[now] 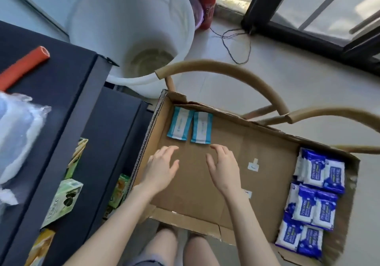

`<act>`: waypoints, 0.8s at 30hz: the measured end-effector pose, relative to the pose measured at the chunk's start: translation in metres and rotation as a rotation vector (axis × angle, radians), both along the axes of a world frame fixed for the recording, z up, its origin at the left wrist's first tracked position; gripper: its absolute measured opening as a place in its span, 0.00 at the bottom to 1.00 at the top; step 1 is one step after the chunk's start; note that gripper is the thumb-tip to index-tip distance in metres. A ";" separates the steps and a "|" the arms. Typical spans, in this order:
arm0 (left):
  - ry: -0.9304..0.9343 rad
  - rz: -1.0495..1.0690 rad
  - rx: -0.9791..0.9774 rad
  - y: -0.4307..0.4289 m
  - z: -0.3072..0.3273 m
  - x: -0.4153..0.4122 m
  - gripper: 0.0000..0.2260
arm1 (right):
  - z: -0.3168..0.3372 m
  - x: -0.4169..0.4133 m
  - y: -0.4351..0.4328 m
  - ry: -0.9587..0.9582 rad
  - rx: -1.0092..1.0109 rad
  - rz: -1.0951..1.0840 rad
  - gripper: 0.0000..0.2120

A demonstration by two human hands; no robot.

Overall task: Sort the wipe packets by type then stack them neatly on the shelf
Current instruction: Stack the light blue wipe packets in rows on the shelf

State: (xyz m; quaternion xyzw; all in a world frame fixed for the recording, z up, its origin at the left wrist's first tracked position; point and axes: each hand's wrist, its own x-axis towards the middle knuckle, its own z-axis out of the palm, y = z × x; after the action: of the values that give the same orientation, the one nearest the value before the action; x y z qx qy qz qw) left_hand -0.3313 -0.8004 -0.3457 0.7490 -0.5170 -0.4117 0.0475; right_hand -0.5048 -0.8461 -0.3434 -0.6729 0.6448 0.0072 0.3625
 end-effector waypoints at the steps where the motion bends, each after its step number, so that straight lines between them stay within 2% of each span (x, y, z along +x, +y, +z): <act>1: 0.016 0.030 0.018 -0.008 -0.017 0.001 0.17 | -0.014 0.003 -0.008 0.004 0.024 -0.013 0.17; 6: 0.034 0.178 0.021 -0.042 -0.097 0.002 0.19 | -0.089 0.014 -0.039 -0.012 0.103 -0.095 0.16; 13: -0.077 0.424 -0.024 -0.069 -0.185 -0.001 0.28 | -0.176 0.030 -0.058 -0.052 0.096 -0.234 0.21; 20: -0.206 0.528 -0.135 -0.074 -0.212 -0.016 0.31 | -0.212 0.036 -0.064 -0.049 0.006 -0.400 0.31; 24: -0.187 0.535 -0.120 -0.079 -0.217 -0.015 0.32 | -0.221 0.038 -0.067 -0.057 0.057 -0.493 0.34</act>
State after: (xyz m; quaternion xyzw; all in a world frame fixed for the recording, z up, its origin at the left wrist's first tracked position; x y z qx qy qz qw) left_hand -0.3460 -0.8798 -0.5631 0.8894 -0.3266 -0.2821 0.1509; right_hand -0.4665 -0.9131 -0.5643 -0.4845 0.7786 -0.0822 0.3902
